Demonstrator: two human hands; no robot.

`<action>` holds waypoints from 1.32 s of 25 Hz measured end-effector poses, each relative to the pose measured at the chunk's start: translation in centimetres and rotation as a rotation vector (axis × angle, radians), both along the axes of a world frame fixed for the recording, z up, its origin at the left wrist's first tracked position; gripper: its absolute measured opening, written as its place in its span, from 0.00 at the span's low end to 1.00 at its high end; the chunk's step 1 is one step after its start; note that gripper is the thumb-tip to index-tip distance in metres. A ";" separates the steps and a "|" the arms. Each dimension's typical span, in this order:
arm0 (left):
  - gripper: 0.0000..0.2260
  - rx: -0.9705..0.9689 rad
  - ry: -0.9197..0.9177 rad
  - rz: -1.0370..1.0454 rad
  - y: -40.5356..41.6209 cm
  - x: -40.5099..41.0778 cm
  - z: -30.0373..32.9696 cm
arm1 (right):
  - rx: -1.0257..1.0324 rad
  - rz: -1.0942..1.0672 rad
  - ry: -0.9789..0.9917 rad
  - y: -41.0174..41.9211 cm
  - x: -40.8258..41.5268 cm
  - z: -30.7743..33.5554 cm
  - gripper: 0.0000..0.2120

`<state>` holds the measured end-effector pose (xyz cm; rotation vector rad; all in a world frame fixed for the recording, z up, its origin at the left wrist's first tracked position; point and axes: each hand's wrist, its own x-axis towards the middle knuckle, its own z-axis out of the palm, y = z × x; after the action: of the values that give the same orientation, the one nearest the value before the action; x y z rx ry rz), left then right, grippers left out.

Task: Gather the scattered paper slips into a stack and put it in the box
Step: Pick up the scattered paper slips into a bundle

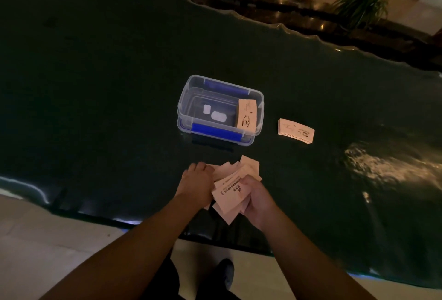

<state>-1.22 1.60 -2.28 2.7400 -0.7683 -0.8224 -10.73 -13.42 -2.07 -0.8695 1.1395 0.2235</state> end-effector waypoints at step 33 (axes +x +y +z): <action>0.25 -0.361 0.877 0.727 1.9 2.8 1.6 | -0.198 0.243 0.120 5.9 5.2 0.7 0.18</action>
<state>1.53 3.53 -0.64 1.7967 0.2292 -1.3321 -5.51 -7.52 -1.38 -1.1847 1.1800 0.3713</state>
